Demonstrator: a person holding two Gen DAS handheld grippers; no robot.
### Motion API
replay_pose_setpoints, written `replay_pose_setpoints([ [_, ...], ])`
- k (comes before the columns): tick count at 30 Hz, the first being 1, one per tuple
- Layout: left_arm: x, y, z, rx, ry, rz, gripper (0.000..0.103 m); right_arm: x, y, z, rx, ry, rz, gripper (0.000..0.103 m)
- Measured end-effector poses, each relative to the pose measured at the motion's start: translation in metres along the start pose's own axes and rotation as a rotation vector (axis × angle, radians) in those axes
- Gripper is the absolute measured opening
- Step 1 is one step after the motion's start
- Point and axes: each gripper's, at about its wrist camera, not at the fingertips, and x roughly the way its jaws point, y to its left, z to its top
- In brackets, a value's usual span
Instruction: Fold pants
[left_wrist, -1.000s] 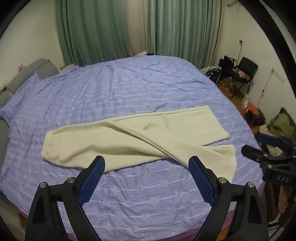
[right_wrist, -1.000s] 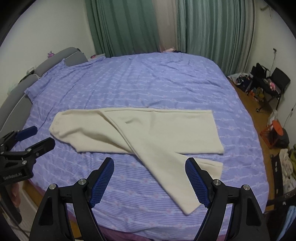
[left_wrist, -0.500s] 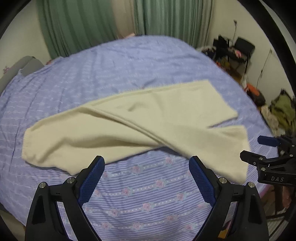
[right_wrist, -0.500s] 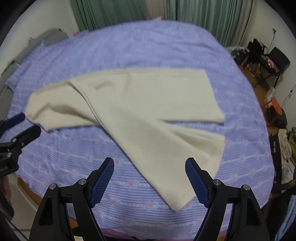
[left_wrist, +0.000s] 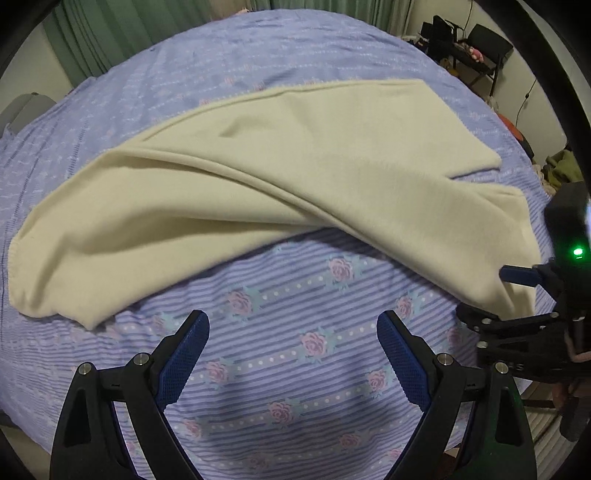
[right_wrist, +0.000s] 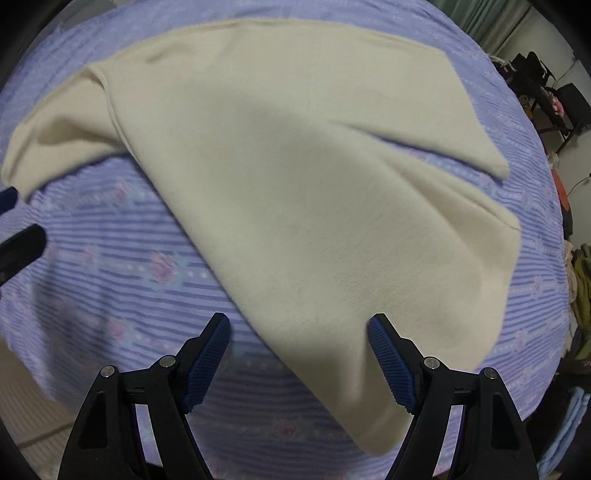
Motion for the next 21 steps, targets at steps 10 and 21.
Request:
replay_pose_setpoints([
  [10, -0.008, -0.015, 0.022, 0.308, -0.140, 0.071, 0.093, -0.038, -0.021, 0.004, 0.047, -0.132, 0.005, 0.013],
  [21, 0.011, -0.075, 0.093, 0.795, -0.281, 0.013, 0.090, -0.110, -0.054, 0.046, 0.088, -0.346, -0.035, 0.010],
])
